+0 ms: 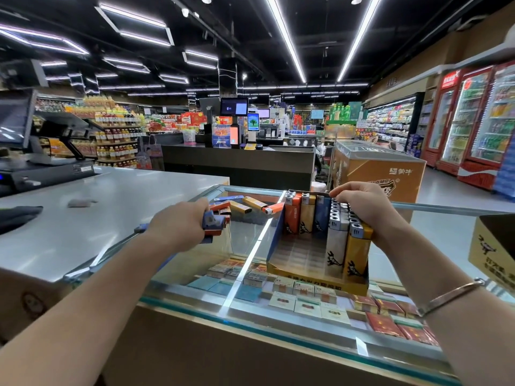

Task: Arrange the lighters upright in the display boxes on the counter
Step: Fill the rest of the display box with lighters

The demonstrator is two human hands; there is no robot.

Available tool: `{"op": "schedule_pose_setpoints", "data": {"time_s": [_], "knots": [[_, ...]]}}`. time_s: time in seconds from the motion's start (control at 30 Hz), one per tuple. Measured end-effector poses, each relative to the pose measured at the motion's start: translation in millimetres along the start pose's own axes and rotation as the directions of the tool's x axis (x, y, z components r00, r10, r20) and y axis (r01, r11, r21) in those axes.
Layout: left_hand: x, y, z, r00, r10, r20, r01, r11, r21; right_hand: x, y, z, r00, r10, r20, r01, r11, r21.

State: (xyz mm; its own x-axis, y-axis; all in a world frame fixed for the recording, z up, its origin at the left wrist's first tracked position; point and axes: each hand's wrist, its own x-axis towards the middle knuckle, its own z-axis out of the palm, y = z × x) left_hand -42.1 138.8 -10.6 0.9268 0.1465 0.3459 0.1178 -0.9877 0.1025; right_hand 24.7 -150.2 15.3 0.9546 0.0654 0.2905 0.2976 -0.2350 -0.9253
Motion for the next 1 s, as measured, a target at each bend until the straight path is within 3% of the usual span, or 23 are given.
{"op": "schedule_pose_setpoints", "data": {"time_s": [0.07,0.37,0.47,0.63,0.8,0.9,1.0], "knots": [[4.7,1.9,3.8,0.995,-0.003,0.098,0.000,1.000,0.027,0.5,0.2,0.1,1.000,0.003,0.005,-0.003,1.000,-0.001],[15.8,2.4,3.0,0.970,0.080,0.231,-0.088,0.996,0.024,1.7,0.7,-0.1,1.000,0.006,0.010,-0.006,1.000,-0.001],[15.4,2.1,7.1,0.975,0.133,0.176,-0.130,0.991,-0.030,2.2,1.5,0.1,1.000,0.010,0.013,-0.010,1.000,-0.001],[11.0,9.1,17.1,0.960,0.275,-0.056,-0.281,0.934,-0.220,3.0,1.9,0.2,1.000,-0.010,0.010,0.011,0.999,-0.030],[16.7,38.3,7.3,0.868,0.385,-0.313,-0.490,0.765,-0.419,5.3,3.5,-1.8,0.999,-0.027,0.020,0.029,0.995,-0.101],[21.7,62.9,-2.6,0.881,0.293,-0.371,-0.472,0.600,-0.646,7.4,4.7,-2.5,0.999,-0.039,0.030,0.043,0.988,-0.150],[30.6,86.9,-10.2,0.922,0.159,-0.353,-0.387,0.359,-0.850,8.1,4.4,-3.6,0.997,-0.022,0.075,0.034,0.987,-0.157]]}}
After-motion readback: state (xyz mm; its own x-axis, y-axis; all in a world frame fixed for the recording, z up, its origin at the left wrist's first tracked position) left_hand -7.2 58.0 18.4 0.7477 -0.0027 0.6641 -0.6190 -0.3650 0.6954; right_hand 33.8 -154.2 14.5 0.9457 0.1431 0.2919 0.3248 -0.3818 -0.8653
